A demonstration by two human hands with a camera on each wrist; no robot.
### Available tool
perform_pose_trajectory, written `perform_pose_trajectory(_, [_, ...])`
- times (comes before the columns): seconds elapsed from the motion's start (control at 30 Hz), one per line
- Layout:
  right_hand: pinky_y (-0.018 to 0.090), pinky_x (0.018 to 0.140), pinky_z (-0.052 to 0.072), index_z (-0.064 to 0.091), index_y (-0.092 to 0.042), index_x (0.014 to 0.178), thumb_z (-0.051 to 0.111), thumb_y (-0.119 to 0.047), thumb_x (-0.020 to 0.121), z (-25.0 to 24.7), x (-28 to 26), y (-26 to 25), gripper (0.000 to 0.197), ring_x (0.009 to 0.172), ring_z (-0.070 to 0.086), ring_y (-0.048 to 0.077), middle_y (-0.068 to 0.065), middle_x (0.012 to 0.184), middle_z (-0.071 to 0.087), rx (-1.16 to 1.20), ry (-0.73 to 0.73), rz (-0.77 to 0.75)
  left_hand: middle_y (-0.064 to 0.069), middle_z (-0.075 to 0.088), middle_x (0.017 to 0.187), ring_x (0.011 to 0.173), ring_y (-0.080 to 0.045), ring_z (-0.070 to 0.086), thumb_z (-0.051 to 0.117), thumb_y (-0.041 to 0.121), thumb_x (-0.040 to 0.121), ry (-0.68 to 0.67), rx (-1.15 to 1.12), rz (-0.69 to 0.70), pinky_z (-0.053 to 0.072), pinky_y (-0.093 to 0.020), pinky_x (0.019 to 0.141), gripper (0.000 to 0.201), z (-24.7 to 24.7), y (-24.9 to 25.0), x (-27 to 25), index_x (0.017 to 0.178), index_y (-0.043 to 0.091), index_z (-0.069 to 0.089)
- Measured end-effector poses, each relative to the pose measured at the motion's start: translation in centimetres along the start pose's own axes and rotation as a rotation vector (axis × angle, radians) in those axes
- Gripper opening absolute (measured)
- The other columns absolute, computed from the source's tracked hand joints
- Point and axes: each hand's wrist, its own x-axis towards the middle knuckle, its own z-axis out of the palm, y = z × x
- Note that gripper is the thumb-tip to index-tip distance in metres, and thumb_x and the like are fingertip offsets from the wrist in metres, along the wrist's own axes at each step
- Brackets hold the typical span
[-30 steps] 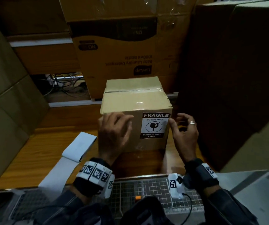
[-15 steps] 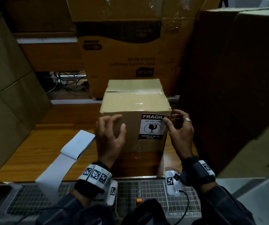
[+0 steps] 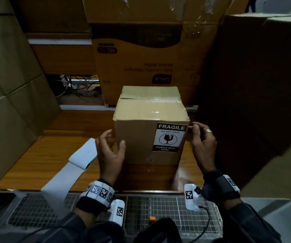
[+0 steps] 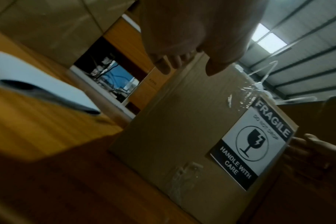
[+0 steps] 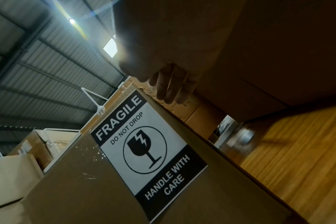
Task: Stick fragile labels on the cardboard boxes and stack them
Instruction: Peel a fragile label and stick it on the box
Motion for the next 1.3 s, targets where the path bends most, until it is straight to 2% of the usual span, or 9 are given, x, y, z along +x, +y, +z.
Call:
perform_pose_trajectory(0.17, [0.02,0.086,0.054,0.051,-0.032,0.135,0.064,-0.052,0.091,0.2,-1.0,2.0,0.05,0.117,0.059,0.0,-0.013,0.126,0.062,0.053,-0.336,0.232,0.0,0.045,0.153,0.136,-0.021,0.049,0.077,0.027,0.088,-0.222,-0.116,-0.284,0.05,-0.045,0.104,0.084,-0.5,-2.7,1.1,0.155,0.035,0.026])
perform_pose_trajectory(0.33, [0.041,0.103,0.053,0.044,-0.026,0.147,0.08,-0.035,0.085,0.9,-2.2,5.7,0.072,0.131,0.055,0.013,-0.006,0.141,0.059,0.086,-0.458,0.346,0.006,0.041,0.158,0.14,-0.016,0.043,0.075,0.017,0.09,-0.403,-0.239,-0.379,0.046,-0.04,0.104,0.093,0.1,-3.4,1.2,0.158,0.045,0.019])
perform_pose_trajectory(0.47, [0.03,0.089,0.058,0.045,-0.023,0.147,0.076,-0.013,0.089,1.4,-2.7,5.9,0.066,0.126,0.059,0.019,-0.002,0.136,0.062,0.135,-0.501,0.431,0.005,0.049,0.152,0.138,-0.021,0.048,0.076,0.019,0.09,-0.443,-0.22,-0.42,0.045,-0.05,0.11,0.083,0.7,-3.8,1.1,0.154,0.045,0.03])
perform_pose_trajectory(0.57, [0.036,0.091,0.059,0.051,-0.021,0.139,0.075,-0.005,0.088,1.3,-2.6,5.7,0.058,0.123,0.062,0.023,0.001,0.131,0.065,0.152,-0.466,0.44,0.006,0.05,0.151,0.138,-0.021,0.048,0.072,0.022,0.093,-0.447,-0.169,-0.415,0.044,-0.056,0.111,0.071,0.5,-3.8,1.1,0.149,0.047,0.036])
perform_pose_trajectory(0.73, [0.04,0.089,0.059,0.053,-0.029,0.137,0.073,0.005,0.087,0.2,-1.6,3.7,0.063,0.121,0.062,0.018,-0.002,0.129,0.066,0.169,-0.429,0.367,0.0,0.055,0.147,0.136,-0.021,0.05,0.061,0.007,0.099,-0.424,-0.093,-0.321,0.048,-0.051,0.108,0.062,-0.2,-1.1,1.3,0.151,0.032,0.04])
perform_pose_trajectory(0.9, [0.038,0.094,0.058,0.049,-0.021,0.146,0.074,-0.003,0.09,-1.0,-0.7,-0.4,0.064,0.121,0.061,0.013,-0.006,0.13,0.065,0.144,-0.356,0.237,0.003,0.06,0.14,0.128,-0.006,0.057,0.061,0.018,0.1,-0.408,-0.128,-0.016,0.055,-0.023,0.096,0.055,-2.4,4.0,2.6,0.152,0.016,0.042])
perform_pose_trajectory(1.03, [0.031,0.092,0.057,0.044,-0.023,0.15,0.074,-0.01,0.091,-3.1,-0.3,-5.9,0.068,0.115,0.06,0.005,-0.014,0.125,0.062,0.117,-0.302,0.166,0.007,0.063,0.137,0.125,-0.007,0.06,0.062,0.02,0.099,-0.44,-0.179,0.123,0.055,-0.033,0.101,0.052,-4.5,8.8,4.0,0.148,0.019,0.047])
perform_pose_trajectory(1.17, [0.047,0.097,0.058,0.045,-0.034,0.148,0.076,-0.031,0.088,-6.0,0.2,-11.5,0.068,0.122,0.063,0.015,-0.007,0.133,0.064,0.101,-0.289,0.107,0.011,0.063,0.135,0.123,-0.005,0.061,0.064,0.027,0.094,-0.441,-0.186,0.172,0.055,-0.041,0.101,0.059,-6.4,13.8,5.3,0.15,0.023,0.046])
perform_pose_trajectory(1.3, [0.042,0.1,0.057,0.045,-0.028,0.15,0.076,-0.021,0.091,-9.3,1.4,-17.0,0.066,0.123,0.06,0.009,-0.01,0.135,0.062,0.003,-0.272,-0.017,0.013,0.06,0.141,0.127,-0.006,0.059,0.064,0.024,0.098,-0.463,-0.208,0.296,0.055,-0.047,0.101,0.06,-8.2,18.7,6.7,0.152,0.036,0.041])
